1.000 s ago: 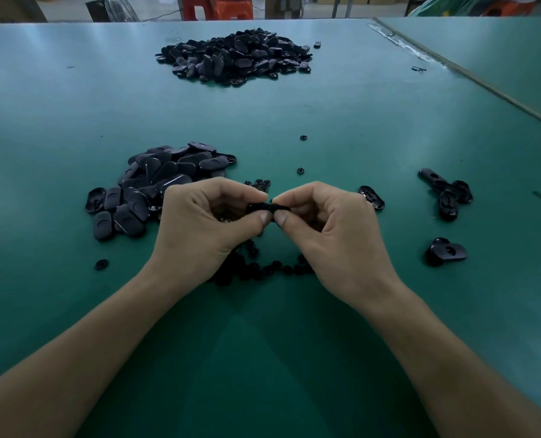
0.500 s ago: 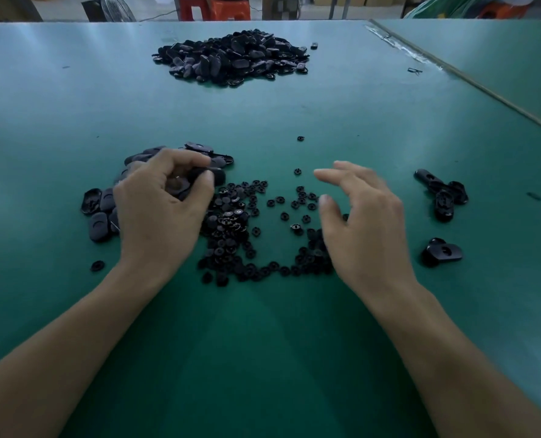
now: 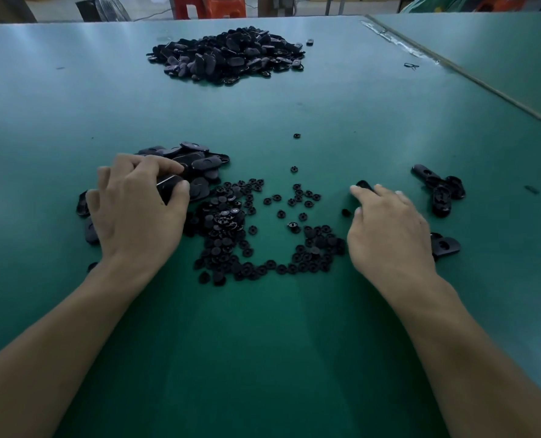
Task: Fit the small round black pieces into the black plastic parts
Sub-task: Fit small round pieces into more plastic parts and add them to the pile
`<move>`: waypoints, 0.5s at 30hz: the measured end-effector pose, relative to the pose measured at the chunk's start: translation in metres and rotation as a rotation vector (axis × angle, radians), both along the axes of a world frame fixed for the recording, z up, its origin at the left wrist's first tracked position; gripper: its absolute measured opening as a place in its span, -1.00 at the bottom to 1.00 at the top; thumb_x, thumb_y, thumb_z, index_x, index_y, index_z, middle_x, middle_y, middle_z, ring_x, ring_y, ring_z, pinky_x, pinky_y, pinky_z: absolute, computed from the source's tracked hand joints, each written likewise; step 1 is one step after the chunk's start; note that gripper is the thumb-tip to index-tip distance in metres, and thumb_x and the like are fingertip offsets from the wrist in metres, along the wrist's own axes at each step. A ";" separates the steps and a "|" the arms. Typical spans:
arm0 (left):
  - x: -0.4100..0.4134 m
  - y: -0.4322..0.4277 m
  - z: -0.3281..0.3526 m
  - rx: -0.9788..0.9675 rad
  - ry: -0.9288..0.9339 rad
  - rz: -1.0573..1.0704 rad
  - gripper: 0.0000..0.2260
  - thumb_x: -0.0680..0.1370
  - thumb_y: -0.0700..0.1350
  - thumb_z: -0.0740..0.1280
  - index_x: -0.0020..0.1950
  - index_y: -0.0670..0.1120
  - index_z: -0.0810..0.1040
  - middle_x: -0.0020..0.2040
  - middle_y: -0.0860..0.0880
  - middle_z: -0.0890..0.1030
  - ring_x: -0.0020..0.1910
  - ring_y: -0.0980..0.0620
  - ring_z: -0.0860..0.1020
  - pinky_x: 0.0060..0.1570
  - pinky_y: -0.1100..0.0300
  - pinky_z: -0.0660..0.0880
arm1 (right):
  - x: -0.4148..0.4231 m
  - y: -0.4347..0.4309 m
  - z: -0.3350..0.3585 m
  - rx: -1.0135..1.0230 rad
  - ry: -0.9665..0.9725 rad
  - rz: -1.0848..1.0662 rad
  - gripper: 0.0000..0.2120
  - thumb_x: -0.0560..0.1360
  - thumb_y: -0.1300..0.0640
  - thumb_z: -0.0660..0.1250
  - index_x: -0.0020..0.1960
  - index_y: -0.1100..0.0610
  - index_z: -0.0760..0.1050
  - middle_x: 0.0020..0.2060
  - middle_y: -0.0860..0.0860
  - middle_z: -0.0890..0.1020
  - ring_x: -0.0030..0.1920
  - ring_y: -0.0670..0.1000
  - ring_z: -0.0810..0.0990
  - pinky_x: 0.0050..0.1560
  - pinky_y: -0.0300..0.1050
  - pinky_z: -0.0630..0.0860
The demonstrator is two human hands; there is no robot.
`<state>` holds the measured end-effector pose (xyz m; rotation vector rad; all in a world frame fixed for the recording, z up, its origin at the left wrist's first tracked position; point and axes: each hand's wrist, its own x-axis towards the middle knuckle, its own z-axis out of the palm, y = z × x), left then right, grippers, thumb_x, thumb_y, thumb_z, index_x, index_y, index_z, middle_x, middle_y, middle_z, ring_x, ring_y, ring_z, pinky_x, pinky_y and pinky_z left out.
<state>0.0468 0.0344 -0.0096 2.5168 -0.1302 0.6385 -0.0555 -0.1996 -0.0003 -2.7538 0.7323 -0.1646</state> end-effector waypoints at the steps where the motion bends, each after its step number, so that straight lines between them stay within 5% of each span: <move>1: 0.000 0.000 -0.001 0.002 -0.007 -0.004 -0.83 0.56 -0.01 0.37 0.14 0.06 0.62 0.14 -0.09 0.53 0.22 -0.18 0.41 0.17 -0.03 0.29 | 0.000 0.000 0.001 -0.009 -0.041 -0.003 -0.56 0.63 0.22 0.13 0.50 0.05 0.34 0.48 0.07 0.38 0.51 0.14 0.25 0.51 0.09 0.20; 11: -0.013 -0.011 0.002 -0.077 -0.221 -0.289 -0.92 0.57 -0.05 0.38 -0.07 -0.03 0.62 -0.21 0.09 0.52 -0.14 -0.06 0.50 -0.13 0.20 0.34 | 0.004 0.002 -0.001 0.071 -0.454 0.035 -0.63 0.57 0.43 0.18 0.24 0.17 0.61 0.19 0.07 0.65 0.18 0.09 0.60 0.26 -0.08 0.49; 13: -0.023 -0.019 0.002 -0.139 -0.244 -0.361 -0.91 0.56 -0.03 0.38 -0.10 -0.02 0.61 -0.30 0.11 0.50 -0.25 -0.01 0.49 -0.22 0.14 0.41 | 0.005 0.006 0.000 0.131 -0.533 0.090 -0.66 0.58 0.42 0.18 0.12 0.16 0.66 0.04 0.07 0.69 -0.07 0.00 0.64 0.03 -0.21 0.55; 15: -0.033 -0.028 0.002 -0.198 -0.226 -0.456 -0.89 0.56 0.00 0.38 -0.10 -0.01 0.61 -0.31 0.13 0.54 -0.31 0.03 0.51 -0.30 0.11 0.48 | 0.006 0.011 0.000 0.194 -0.594 0.161 -0.70 0.57 0.40 0.21 -0.01 0.14 0.67 -0.14 0.05 0.70 -0.33 -0.17 0.50 -0.25 -0.44 0.40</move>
